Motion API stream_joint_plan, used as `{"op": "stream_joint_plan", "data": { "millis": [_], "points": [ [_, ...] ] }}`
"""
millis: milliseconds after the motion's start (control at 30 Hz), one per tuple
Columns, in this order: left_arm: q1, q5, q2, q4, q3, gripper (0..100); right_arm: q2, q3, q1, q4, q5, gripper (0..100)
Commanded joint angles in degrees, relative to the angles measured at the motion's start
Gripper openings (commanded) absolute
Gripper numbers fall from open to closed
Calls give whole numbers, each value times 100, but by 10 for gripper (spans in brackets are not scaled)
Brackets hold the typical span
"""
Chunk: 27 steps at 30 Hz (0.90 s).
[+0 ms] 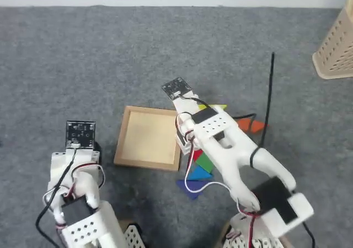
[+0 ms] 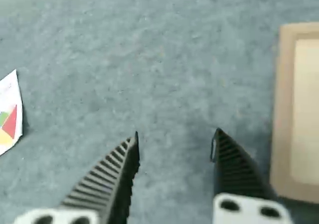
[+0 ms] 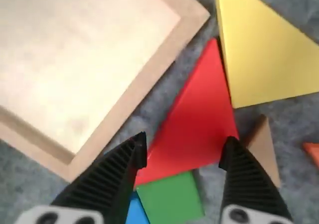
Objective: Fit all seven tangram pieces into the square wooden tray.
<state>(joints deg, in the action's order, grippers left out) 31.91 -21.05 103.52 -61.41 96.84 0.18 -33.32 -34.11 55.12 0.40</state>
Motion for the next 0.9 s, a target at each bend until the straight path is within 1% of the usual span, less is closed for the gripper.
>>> {"op": "stream_joint_plan", "data": {
  "millis": [0, 167, 267, 433, 700, 867],
  "points": [
    [-18, -35, 53, -9, -31, 218, 145, 369, -22, -101, -264, 243],
    [-9, -35, 53, -9, -31, 218, 514, 510, 66, -48, -281, 243],
    [-9, -35, 53, -9, -31, 218, 611, 519, 444, 4, -264, 243],
    [-9, -35, 53, -9, -31, 218, 637, 659, 963, 418, -255, 246],
    [-9, -35, 53, -9, -31, 218, 637, 677, 1007, 435, -255, 247],
    [-9, -35, 53, -9, -31, 218, 637, 651, 1007, 444, -273, 325]
  ]
}}
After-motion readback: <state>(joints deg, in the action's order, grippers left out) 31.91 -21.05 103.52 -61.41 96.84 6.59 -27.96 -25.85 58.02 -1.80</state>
